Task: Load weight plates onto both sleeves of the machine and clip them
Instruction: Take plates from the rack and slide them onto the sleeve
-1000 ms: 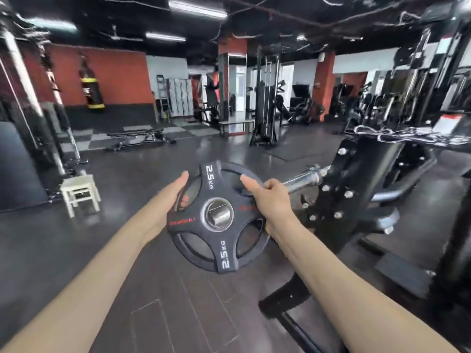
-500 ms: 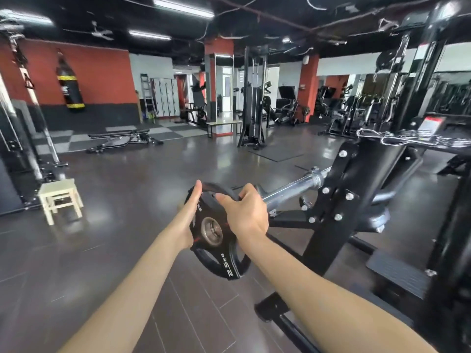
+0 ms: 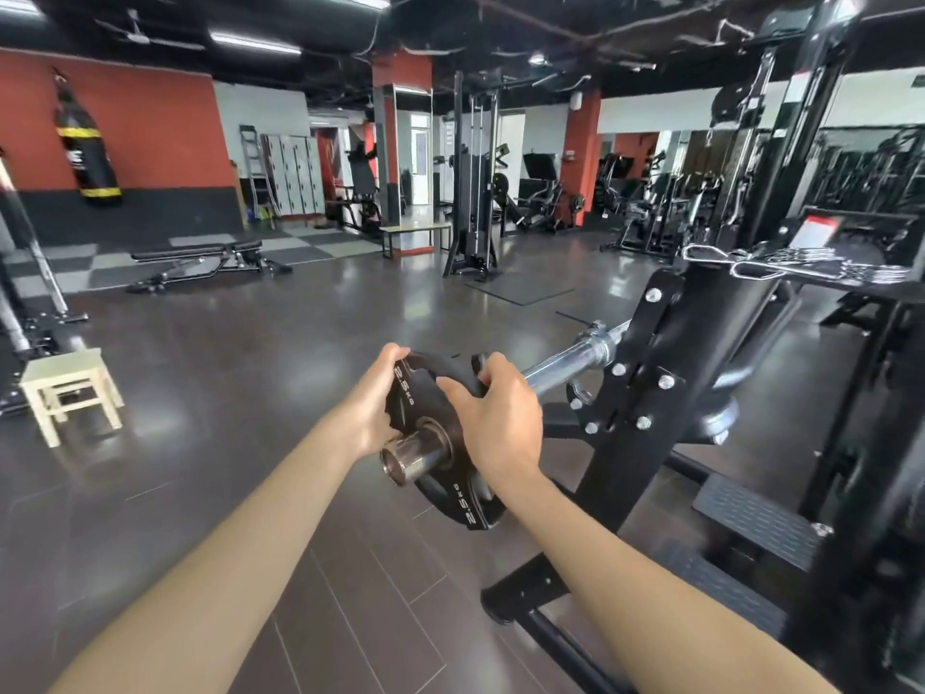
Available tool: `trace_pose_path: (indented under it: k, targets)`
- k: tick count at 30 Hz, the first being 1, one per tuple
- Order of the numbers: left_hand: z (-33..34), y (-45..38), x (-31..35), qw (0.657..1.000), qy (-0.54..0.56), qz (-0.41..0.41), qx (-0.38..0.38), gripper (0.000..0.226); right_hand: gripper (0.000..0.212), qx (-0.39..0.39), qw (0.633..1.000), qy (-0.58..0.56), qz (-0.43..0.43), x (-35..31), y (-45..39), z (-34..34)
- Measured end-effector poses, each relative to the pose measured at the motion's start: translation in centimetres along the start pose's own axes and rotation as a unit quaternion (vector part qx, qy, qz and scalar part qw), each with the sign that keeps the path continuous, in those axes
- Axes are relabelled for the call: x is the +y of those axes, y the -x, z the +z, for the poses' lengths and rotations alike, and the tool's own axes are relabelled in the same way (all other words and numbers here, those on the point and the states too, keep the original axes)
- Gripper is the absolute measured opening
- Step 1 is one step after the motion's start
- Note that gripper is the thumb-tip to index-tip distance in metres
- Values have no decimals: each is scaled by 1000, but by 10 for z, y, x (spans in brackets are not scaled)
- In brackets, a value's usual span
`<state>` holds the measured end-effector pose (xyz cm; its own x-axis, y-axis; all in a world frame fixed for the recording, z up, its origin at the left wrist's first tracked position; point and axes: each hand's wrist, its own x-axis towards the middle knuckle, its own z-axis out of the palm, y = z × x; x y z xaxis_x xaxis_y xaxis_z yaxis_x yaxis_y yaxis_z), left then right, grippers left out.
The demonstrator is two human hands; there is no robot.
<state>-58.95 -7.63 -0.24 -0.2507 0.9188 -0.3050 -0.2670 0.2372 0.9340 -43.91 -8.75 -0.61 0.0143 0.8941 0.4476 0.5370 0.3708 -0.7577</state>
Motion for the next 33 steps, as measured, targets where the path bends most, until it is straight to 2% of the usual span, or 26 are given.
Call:
trace_pose_path:
  k: [5,10,16,21,28,31,33]
  targets:
    - [31,-15,21,999,-48,-3,-10,25,48,16,1000,-2,3,23,-17,-7]
    - [59,-36,19,1000,-17,1,-6,28,47,13,1000,7,-11,46,-43,-12]
    - [98,-63,24,999,-38,23,-8,26,39,-39,998,32,-34,89,-83,-23]
    - [161,-102,26,997,-52,64,3,20,46,-71,993,90,-28,138,-135,-50]
    - [236,-162,31,995,-74,64,27,36,44,-95,986,135,-16,186,-212,-77]
    - [259,-184,30,993,-68,87,40,21,44,-97,982,160,-23,198,-235,-82]
    - [267,-190,32,991,-78,93,59,23,42,-108,981,159,-28,203,-245,-81]
